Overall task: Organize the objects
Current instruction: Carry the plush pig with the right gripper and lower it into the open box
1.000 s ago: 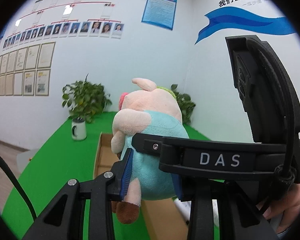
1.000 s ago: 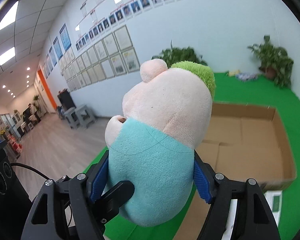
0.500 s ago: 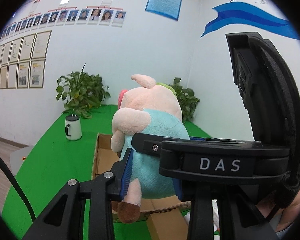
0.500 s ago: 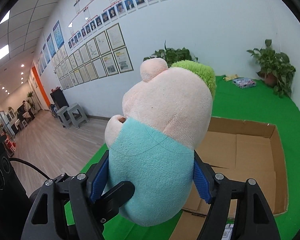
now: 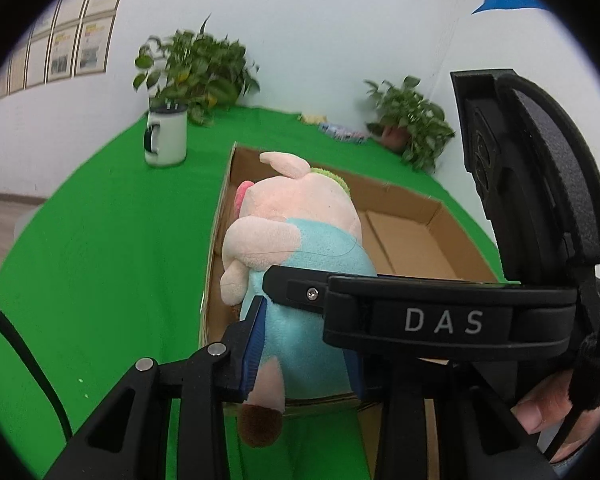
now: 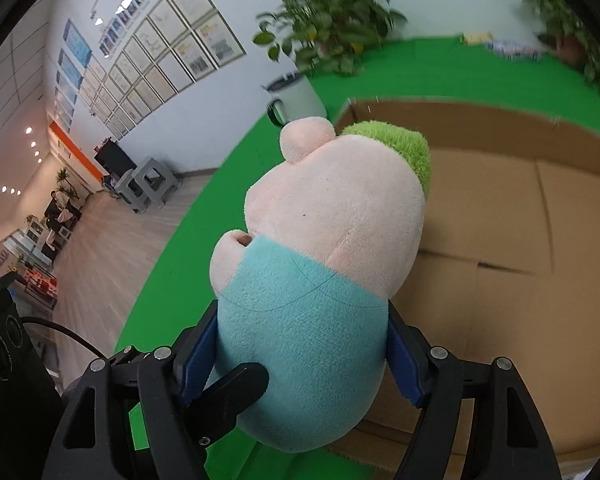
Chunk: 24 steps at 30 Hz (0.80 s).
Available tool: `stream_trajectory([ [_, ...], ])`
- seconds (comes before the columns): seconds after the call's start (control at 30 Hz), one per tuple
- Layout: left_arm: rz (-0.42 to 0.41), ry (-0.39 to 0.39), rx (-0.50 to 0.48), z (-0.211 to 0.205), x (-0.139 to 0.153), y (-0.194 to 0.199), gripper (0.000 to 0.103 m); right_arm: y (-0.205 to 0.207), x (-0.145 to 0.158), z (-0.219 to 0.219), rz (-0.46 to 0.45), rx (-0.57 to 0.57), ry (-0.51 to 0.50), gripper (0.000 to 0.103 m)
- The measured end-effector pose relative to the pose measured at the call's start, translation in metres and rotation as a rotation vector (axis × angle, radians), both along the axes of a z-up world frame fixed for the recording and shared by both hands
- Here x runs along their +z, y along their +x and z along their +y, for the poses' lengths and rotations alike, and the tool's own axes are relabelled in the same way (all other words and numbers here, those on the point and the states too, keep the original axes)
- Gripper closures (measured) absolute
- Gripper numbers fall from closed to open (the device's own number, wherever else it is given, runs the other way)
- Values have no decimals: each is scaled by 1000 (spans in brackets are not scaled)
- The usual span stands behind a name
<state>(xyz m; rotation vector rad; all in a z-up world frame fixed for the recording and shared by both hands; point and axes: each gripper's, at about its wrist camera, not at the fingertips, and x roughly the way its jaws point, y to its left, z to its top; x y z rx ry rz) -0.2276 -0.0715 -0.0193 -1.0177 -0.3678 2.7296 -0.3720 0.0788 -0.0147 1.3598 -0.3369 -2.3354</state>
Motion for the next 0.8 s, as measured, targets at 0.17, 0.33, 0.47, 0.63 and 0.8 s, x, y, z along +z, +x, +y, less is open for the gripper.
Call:
stream_trajectory([
  [0.17,-56,-4,-16,2,-19,-1,68,-15,-33,2,-73,5,9,30],
  [0.33,-19,-108,-32,10,-2,23,67,-22,-39,-5,-74,21,44,29],
  [0.47,1,-118,-15,-1,-3,29,65,-27,-31,-16,-65,29,71,23],
  [0.63,-73,-39,70,-29,-20,12,64,-20,-24,1,-83,13,-40,14],
  [0.8,-92,5,54,-35,-24,7,67,-13,-11,30,-65,-10,-113,14],
])
